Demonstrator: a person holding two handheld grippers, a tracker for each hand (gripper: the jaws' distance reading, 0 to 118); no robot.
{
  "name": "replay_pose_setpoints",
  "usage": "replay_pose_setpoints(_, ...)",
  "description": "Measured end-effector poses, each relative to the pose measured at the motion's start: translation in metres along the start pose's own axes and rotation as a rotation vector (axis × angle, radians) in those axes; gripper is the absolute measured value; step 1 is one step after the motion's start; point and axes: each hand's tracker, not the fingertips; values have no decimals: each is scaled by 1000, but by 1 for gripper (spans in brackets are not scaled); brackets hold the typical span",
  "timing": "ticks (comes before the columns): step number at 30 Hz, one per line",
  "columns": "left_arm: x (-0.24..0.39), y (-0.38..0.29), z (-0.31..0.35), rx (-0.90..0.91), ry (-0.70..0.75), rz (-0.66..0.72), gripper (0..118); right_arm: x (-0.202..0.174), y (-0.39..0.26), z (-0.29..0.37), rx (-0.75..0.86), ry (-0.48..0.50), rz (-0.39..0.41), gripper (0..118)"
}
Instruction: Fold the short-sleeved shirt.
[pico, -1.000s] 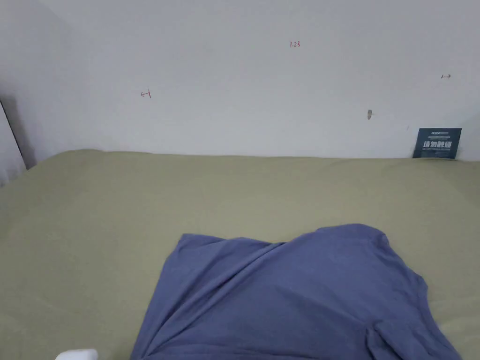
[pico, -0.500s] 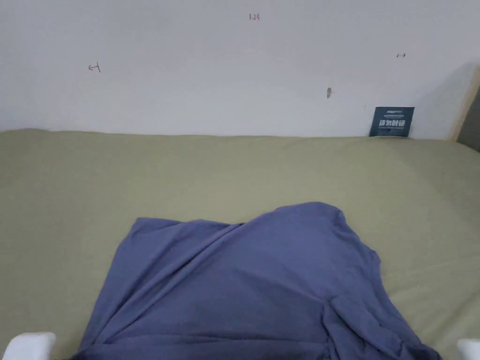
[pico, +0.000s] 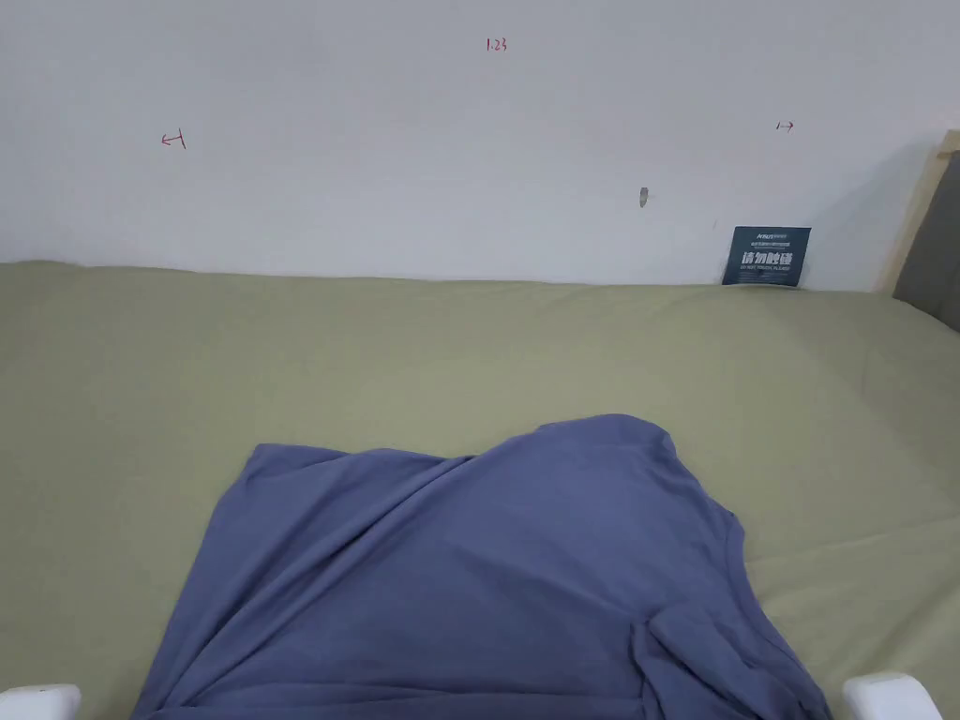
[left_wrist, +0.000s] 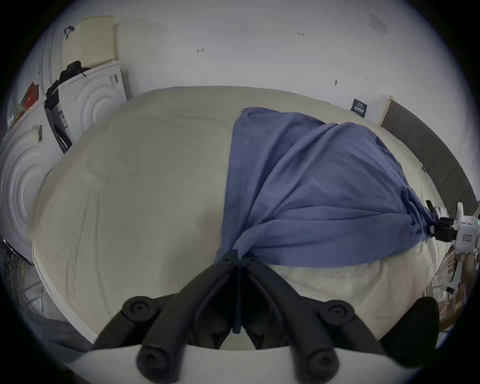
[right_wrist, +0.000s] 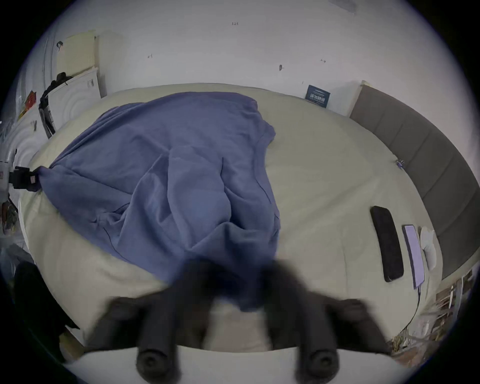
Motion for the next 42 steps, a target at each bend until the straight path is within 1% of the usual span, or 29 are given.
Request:
replay_pose_setpoints(1,2,2,1,-2,-6,4,2,2,1,4,22,-3,-48,4)
replay_pose_setpoints(2,1,2,1,-2,-10,11,2,5,4,6,17,57,-105,4)
replay_pose_setpoints(3,0,2,2,0,-10,15,2,7,6,8,10,87,-143,4)
replay_pose_setpoints(4,0,4,5,0,-14,21,2,9,6,10,15,77,-152,4)
replay_pose_setpoints(5,0,8,9,-1,-20,27,2,9,9,13,14,72,-142,4)
replay_pose_setpoints(7,-1,14,18,10,-28,30,2,10,16,23,29,84,-151,4)
replay_pose_setpoints(11,-4,35,41,117,-54,15,2,8,35,43,78,98,-112,4)
replay_pose_setpoints(15,-8,72,40,134,-58,23,2,18,66,44,121,116,-138,4)
replay_pose_setpoints(18,-9,107,27,109,-48,33,2,28,96,29,113,115,-173,4)
replay_pose_setpoints(20,-12,128,12,76,-58,55,2,36,114,11,84,116,-214,4)
replay_pose_setpoints(22,-11,143,-2,71,-47,52,2,42,131,-8,55,123,-250,4)
replay_pose_setpoints(24,-8,156,-19,32,-32,40,2,46,144,-30,20,123,-266,4)
replay_pose_setpoints(28,-8,175,-58,-46,-19,54,2,47,164,-68,-21,94,-261,4)
replay_pose_setpoints(31,-10,188,-87,-75,10,17,2,46,176,-90,-60,70,-264,4)
replay_pose_setpoints(35,5,195,-109,-97,36,-33,2,42,182,-111,-73,51,-218,5)
replay_pose_setpoints(36,4,195,-118,-101,42,-33,8,41,181,-116,-82,54,-216,12)
replay_pose_setpoints(37,1,195,-126,-106,43,-26,33,41,180,-120,-107,61,-213,39)
replay_pose_setpoints(38,-1,193,-130,-120,53,-8,56,42,178,-123,-138,46,-205,68)
replay_pose_setpoints(39,-4,189,-131,-144,35,19,72,44,174,-123,-136,41,-209,86)
replay_pose_setpoints(40,-6,186,-130,-155,2,41,78,48,169,-118,-109,46,-214,85)
replay_pose_setpoints(41,-11,182,-123,-147,-15,52,78,53,166,-111,-43,57,-231,83)
replay_pose_setpoints(42,-15,179,-117,-136,-12,43,78,59,163,-104,-6,69,-253,85)
